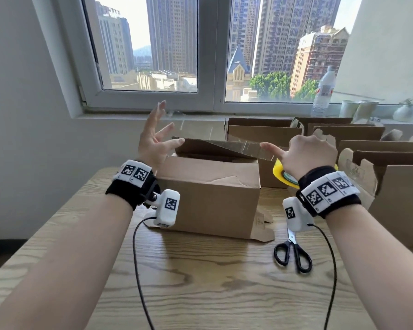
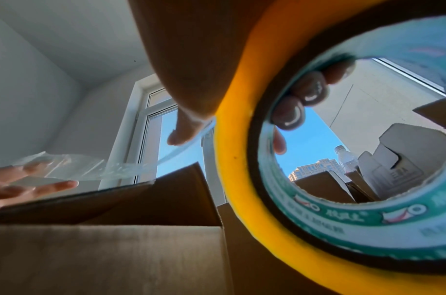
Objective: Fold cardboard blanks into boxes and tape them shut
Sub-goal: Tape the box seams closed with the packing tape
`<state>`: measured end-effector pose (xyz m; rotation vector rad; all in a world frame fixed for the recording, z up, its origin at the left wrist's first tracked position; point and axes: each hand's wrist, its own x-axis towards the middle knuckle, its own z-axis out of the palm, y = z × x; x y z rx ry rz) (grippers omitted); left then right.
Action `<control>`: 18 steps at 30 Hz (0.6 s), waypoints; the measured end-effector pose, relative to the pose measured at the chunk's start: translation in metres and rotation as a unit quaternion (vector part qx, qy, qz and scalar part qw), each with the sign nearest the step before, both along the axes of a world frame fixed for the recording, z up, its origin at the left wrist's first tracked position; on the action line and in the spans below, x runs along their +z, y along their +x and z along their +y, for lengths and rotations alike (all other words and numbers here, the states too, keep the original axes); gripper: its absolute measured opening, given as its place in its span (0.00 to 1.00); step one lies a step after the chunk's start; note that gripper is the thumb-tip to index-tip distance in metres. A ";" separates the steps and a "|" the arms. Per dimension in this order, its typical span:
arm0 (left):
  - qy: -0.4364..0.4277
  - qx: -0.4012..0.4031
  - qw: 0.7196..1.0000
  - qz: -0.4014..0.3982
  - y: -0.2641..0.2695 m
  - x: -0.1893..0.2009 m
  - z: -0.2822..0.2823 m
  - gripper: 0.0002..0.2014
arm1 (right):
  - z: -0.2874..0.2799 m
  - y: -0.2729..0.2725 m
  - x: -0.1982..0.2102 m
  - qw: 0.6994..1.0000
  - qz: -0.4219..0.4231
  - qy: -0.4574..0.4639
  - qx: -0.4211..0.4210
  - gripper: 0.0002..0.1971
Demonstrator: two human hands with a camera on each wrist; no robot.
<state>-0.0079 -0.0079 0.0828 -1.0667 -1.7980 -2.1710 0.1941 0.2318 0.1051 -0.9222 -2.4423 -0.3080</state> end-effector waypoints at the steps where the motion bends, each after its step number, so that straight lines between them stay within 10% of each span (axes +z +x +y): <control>1: -0.024 -0.018 0.999 0.027 -0.003 -0.002 -0.001 0.50 | 0.000 0.000 0.000 1.000 -0.001 -0.002 -0.002 0.49; 6: -0.116 -0.058 0.986 0.100 -0.013 -0.016 -0.005 0.60 | 0.002 0.000 0.000 1.000 -0.001 -0.002 -0.012 0.48; 18: -0.122 0.087 0.987 0.058 -0.020 -0.053 0.006 0.48 | -0.001 -0.008 0.001 1.000 -0.011 0.003 -0.001 0.50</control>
